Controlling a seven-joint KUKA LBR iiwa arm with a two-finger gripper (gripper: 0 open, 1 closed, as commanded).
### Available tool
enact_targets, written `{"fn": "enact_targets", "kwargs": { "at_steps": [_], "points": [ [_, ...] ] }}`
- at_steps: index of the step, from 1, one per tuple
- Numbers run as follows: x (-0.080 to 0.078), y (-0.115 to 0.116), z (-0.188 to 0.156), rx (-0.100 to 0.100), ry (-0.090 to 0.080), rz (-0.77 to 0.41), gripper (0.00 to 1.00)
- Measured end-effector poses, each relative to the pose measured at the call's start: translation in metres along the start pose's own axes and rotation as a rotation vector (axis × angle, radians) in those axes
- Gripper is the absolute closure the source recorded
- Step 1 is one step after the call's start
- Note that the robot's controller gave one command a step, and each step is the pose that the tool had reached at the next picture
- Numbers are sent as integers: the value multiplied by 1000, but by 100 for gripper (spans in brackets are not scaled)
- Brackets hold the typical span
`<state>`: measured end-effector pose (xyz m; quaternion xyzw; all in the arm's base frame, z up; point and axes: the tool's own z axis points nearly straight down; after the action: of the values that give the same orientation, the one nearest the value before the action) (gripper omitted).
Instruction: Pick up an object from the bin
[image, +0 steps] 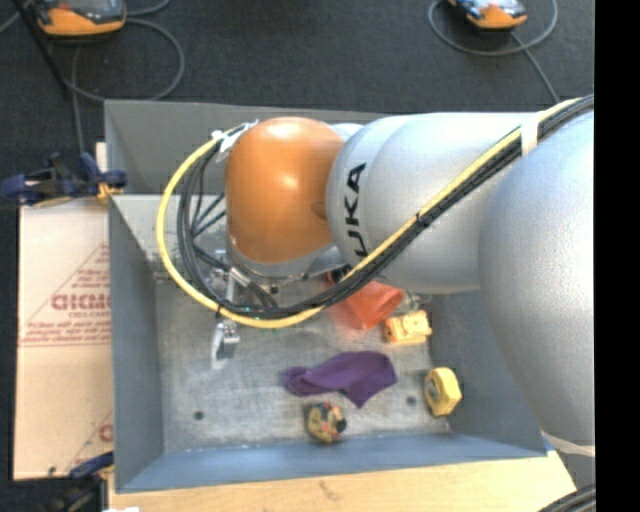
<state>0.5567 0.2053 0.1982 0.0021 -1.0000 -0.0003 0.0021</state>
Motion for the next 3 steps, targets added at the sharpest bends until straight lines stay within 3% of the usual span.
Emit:
{"fn": "enact_targets", "kwargs": {
  "at_steps": [1,2,3],
  "points": [
    [-2,-1,-4,-2,-7,4,0],
    [-24,-49,60,-3,-13,13,0],
    [-40,-95,82,1,-8,-109,0]
  ]
}}
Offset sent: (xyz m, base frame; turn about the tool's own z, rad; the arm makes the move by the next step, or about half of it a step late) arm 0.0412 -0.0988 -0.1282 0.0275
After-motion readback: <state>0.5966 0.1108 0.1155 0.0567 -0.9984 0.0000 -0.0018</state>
